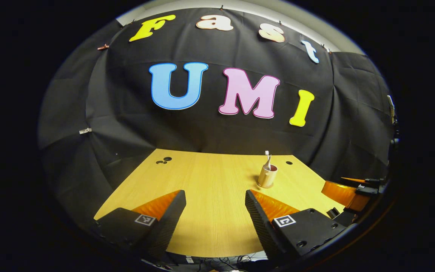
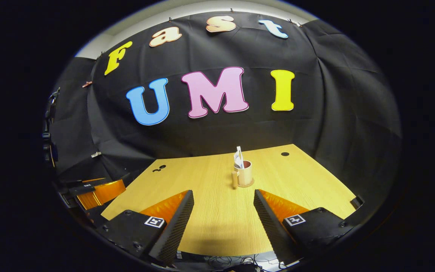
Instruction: Put the toothbrush and toothpaste on the desktop into the cup, then pick up the cup and place it on the coaster on the desktop.
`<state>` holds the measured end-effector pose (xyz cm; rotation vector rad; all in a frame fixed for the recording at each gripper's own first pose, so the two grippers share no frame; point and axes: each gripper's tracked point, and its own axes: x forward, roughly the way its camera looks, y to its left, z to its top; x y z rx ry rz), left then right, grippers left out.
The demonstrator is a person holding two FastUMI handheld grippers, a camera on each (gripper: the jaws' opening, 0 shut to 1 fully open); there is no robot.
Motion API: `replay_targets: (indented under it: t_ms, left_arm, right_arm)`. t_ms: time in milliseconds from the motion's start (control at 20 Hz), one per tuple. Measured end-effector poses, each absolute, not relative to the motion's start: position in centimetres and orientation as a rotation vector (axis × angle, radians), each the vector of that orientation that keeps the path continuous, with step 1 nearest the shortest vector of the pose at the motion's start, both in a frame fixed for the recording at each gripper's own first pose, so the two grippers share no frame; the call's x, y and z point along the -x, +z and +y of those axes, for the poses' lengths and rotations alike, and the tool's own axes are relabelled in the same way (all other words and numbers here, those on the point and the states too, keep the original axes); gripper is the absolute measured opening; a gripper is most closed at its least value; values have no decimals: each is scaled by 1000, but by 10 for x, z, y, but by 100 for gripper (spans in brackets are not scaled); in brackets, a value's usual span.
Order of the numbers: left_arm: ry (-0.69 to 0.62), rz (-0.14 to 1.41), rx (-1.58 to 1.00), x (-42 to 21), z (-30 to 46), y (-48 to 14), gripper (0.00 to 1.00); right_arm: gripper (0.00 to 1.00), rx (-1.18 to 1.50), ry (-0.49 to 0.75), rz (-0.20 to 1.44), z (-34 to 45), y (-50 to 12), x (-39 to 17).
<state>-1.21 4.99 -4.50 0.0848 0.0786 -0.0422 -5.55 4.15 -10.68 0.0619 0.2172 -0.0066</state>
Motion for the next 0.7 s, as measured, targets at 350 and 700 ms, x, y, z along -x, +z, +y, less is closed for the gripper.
replay_targets:
  t_ms: [350, 700]
  left_arm:
    - [-68, 59, -75, 4, 49, -42, 98]
    - [-63, 32, -102, 5, 62, -38, 98]
  right_arm:
    - [98, -51, -22, 212, 38, -100, 46]
    - [98, -19, -28, 219, 39, -90, 39]
